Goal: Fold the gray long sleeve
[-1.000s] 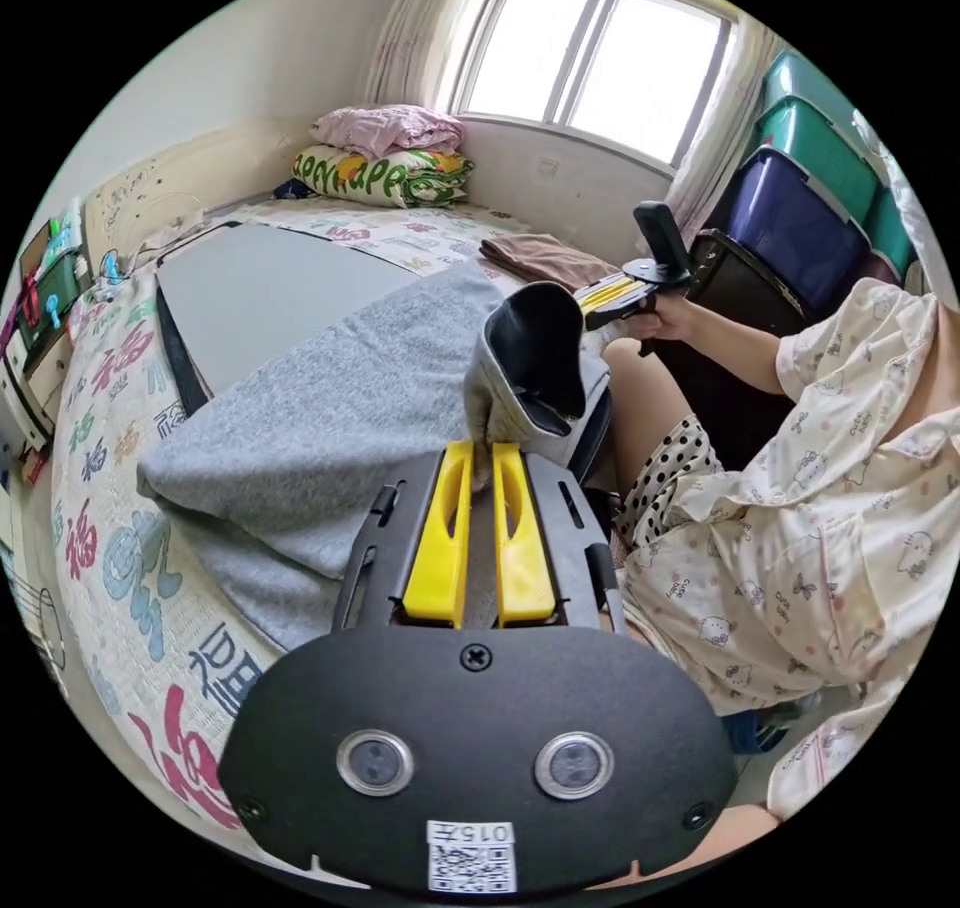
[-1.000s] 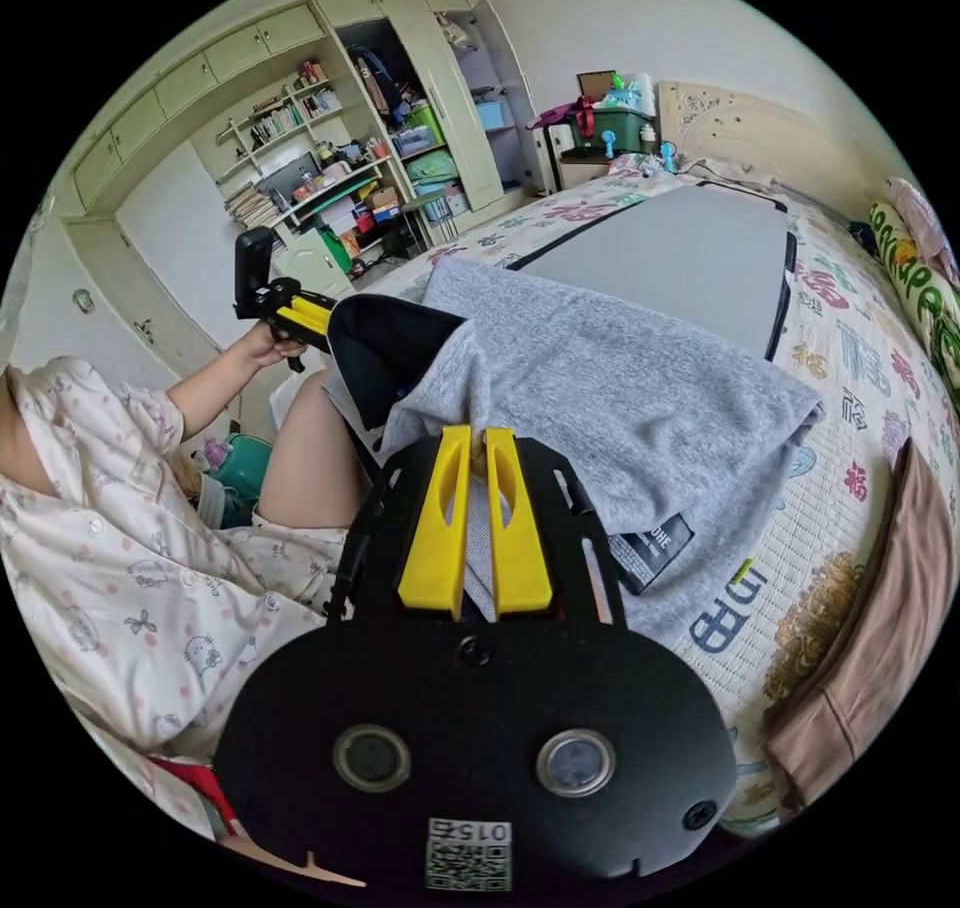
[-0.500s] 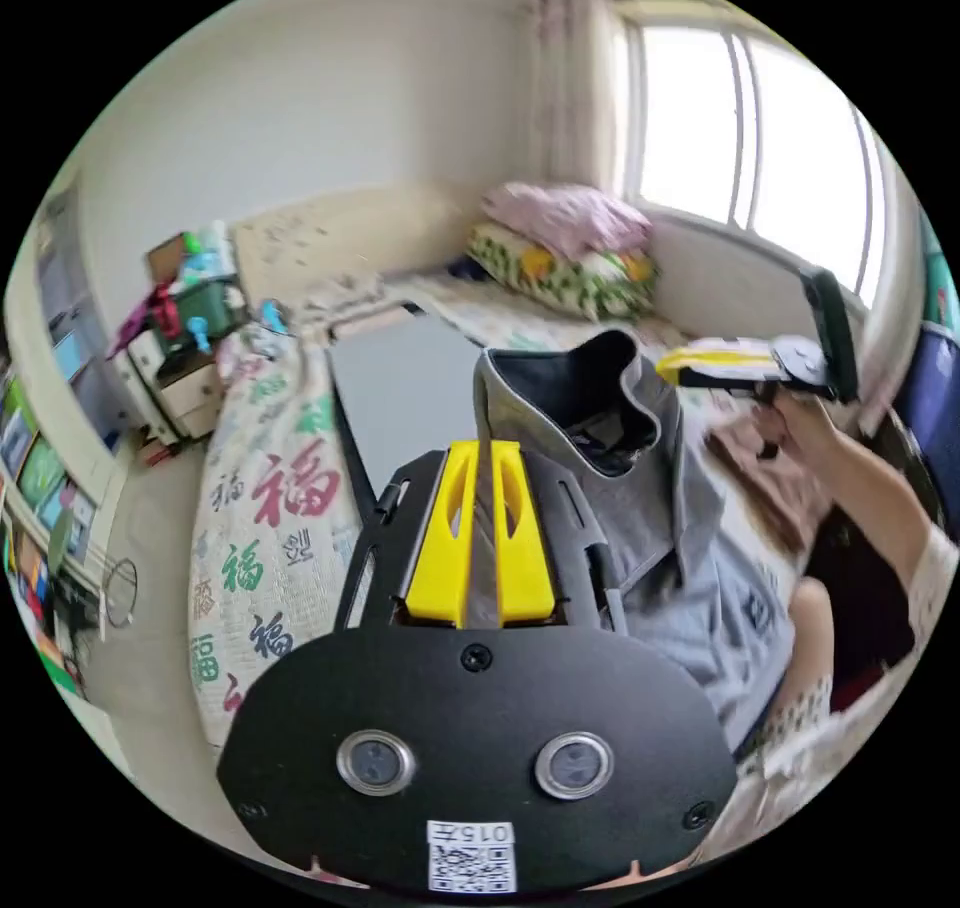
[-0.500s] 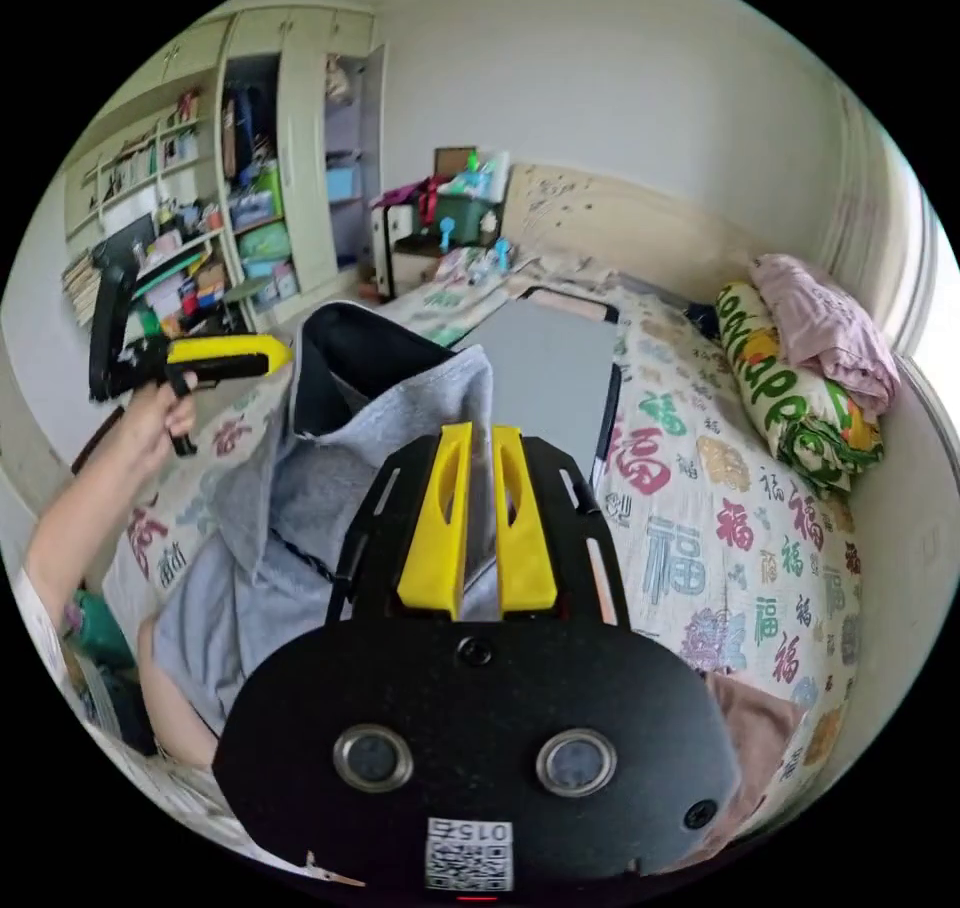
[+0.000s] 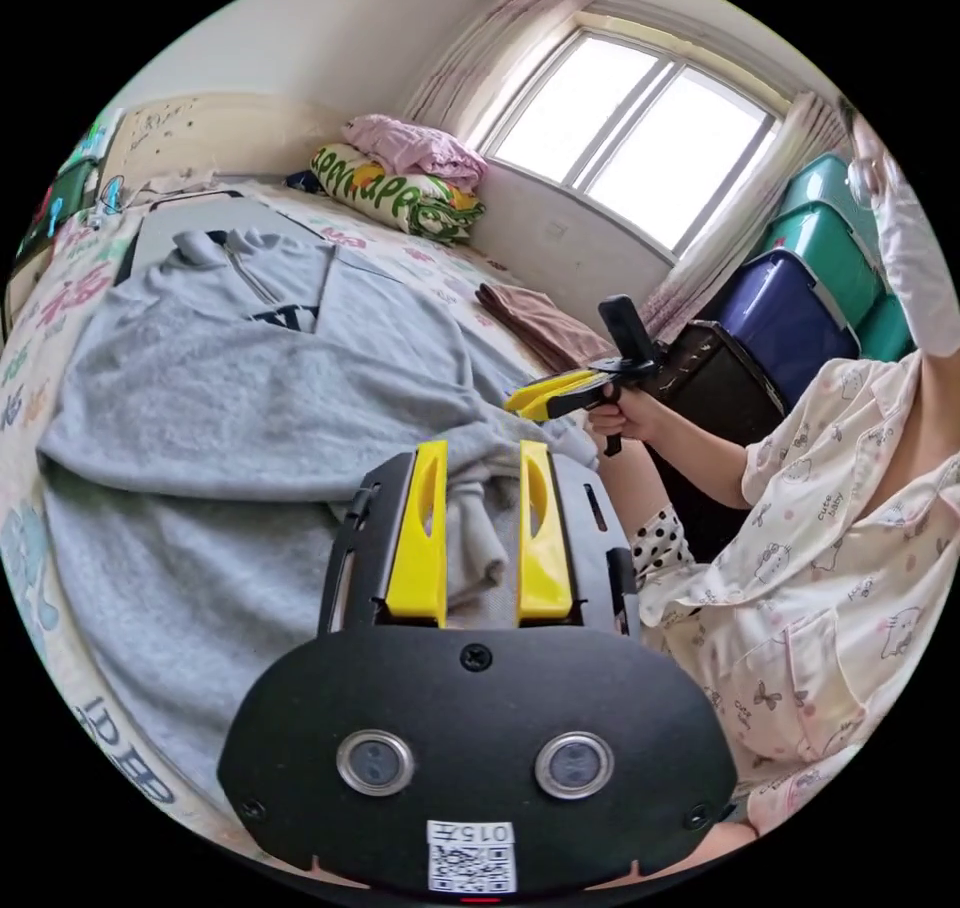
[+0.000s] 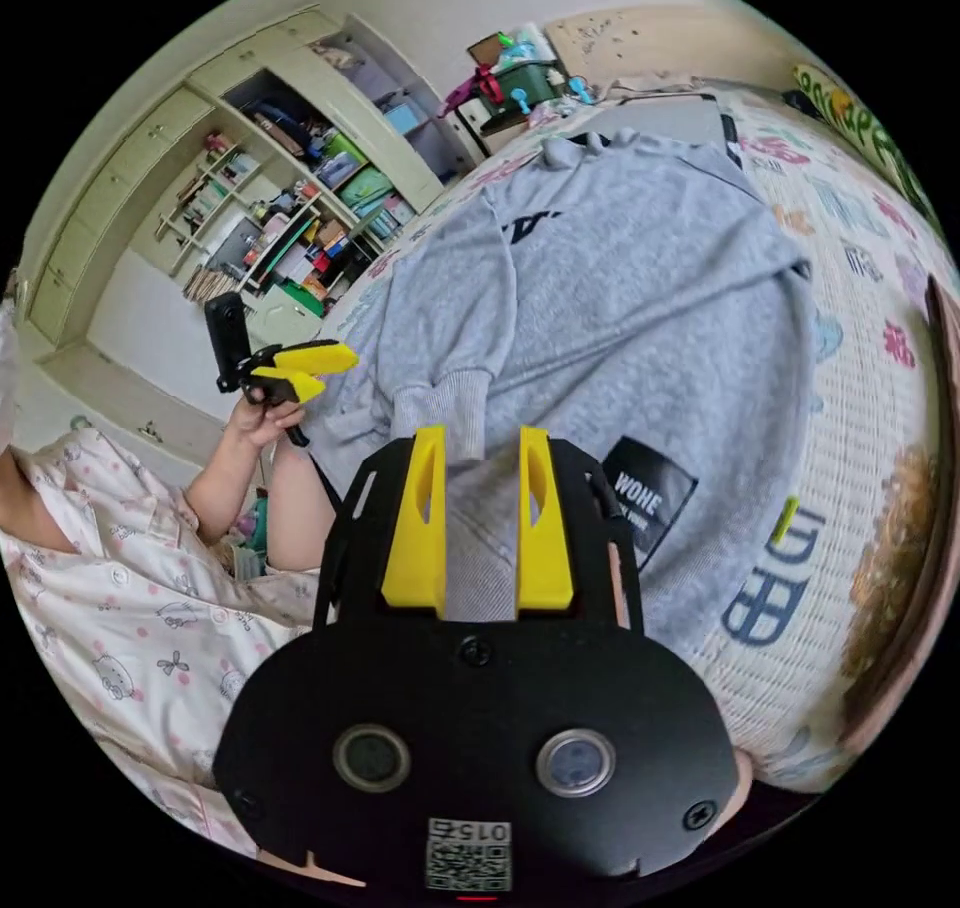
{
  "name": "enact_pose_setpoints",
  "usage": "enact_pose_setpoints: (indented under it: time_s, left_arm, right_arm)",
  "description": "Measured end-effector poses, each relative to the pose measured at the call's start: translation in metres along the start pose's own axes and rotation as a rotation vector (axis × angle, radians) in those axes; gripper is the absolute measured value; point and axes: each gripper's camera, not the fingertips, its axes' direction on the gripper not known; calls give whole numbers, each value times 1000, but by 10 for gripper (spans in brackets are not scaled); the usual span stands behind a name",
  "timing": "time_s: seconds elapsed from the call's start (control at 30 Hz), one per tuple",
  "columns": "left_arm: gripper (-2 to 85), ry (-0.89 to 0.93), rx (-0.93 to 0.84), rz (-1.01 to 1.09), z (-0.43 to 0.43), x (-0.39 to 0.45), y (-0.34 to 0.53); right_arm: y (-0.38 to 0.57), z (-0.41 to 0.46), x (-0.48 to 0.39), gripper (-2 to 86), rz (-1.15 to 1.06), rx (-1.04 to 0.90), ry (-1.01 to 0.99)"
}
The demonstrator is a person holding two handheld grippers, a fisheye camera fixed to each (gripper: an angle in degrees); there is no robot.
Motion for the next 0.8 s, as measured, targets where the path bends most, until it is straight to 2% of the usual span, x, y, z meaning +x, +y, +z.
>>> enact_pose_setpoints:
  time_s: [0.17,0.33,0.4,0.53,0.63,0.8]
  left_arm:
    - [113,-25,44,-8,47,40,25]
    - [127,-8,39,-7,83,57,28]
    - [147,-32,46,-24,90,62,30]
    - [183,-226,105,-34,96,88,39]
    - [187,-352,130,-55,101,102,46]
    - [160,-343,229,-156,94,99,65]
  right_arm:
    - [19,-2,8,86,31,82,-75]
    - [1,18,1,35,8,-4,59]
    - [-6,18,-10,22,-29,-8,46]
    - [-26,11,-41,12,-98,132,-142]
    - [-48,28,-62,12,-136,139,-291]
    - [-68,63,-103,25,-213,87,-290]
